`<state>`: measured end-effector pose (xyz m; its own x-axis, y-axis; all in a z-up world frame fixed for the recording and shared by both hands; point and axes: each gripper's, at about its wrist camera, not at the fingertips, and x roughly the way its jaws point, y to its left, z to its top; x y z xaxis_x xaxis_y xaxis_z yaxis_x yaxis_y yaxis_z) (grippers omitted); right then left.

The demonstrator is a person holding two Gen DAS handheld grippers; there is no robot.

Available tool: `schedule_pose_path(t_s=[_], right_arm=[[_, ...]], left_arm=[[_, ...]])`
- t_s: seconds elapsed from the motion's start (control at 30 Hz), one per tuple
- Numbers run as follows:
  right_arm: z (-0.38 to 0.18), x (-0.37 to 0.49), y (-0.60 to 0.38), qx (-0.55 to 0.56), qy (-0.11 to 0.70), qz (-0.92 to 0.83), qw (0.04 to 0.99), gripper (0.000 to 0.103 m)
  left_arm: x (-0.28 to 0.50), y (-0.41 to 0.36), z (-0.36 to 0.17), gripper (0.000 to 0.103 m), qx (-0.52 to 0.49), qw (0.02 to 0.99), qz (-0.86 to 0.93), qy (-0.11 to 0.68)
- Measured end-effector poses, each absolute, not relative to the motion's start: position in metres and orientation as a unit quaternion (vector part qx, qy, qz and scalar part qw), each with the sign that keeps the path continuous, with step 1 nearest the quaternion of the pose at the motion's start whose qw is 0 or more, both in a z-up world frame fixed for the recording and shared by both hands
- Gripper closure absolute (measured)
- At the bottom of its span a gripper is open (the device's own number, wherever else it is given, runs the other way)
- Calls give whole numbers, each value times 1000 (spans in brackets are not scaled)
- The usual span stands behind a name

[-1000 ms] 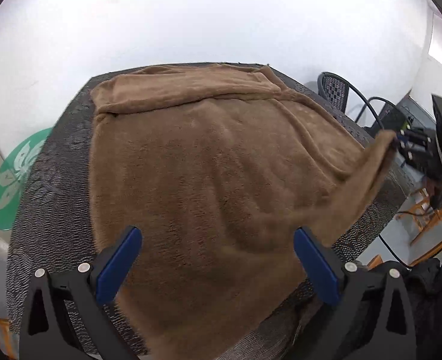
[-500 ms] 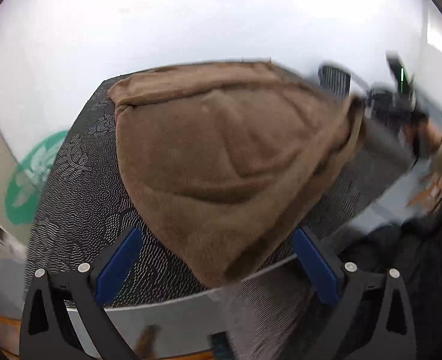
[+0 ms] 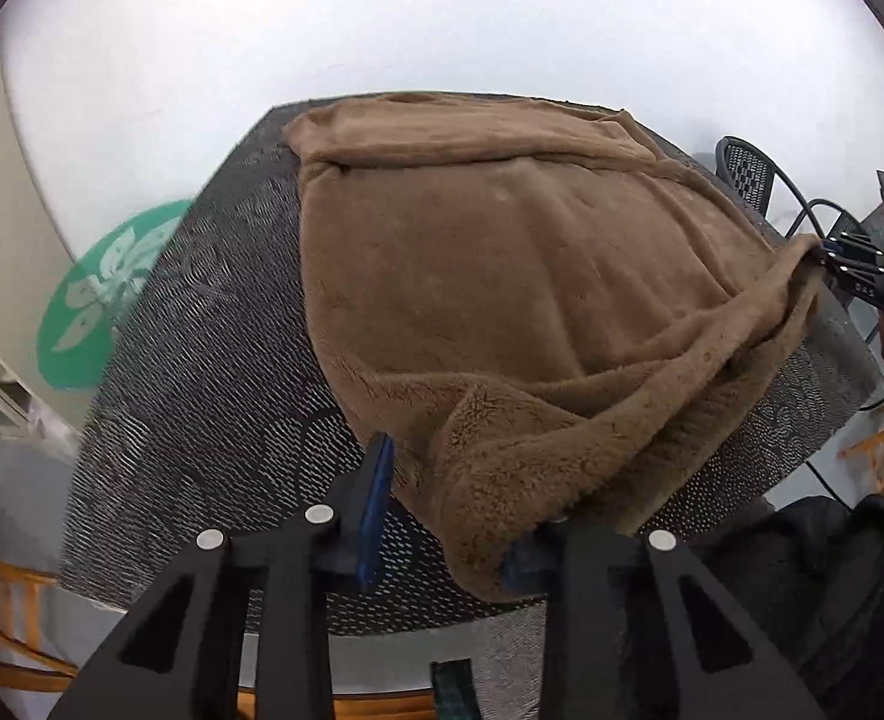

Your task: Fold clothes

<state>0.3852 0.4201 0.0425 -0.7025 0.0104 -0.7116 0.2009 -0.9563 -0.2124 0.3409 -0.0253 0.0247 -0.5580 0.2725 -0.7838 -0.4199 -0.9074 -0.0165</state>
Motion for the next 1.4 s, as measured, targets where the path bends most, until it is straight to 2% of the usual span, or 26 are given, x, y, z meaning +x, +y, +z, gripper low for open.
schedule_pose_path(t_s=[0.33, 0.57, 0.97, 1.4], right_arm=[[86, 393, 419, 331, 165, -928, 44, 91], [119, 388, 423, 290, 185, -939, 23, 91], [163, 340, 427, 236, 217, -947, -20, 91], [238, 228, 444, 185, 187, -962, -77, 91]], left_arm=[[325, -17, 103, 70, -331, 193, 909, 164], [307, -7, 132, 69, -301, 202, 911, 195], [242, 3, 182, 69, -252, 200, 927, 190], [128, 15, 235, 67, -227, 188, 944, 150]])
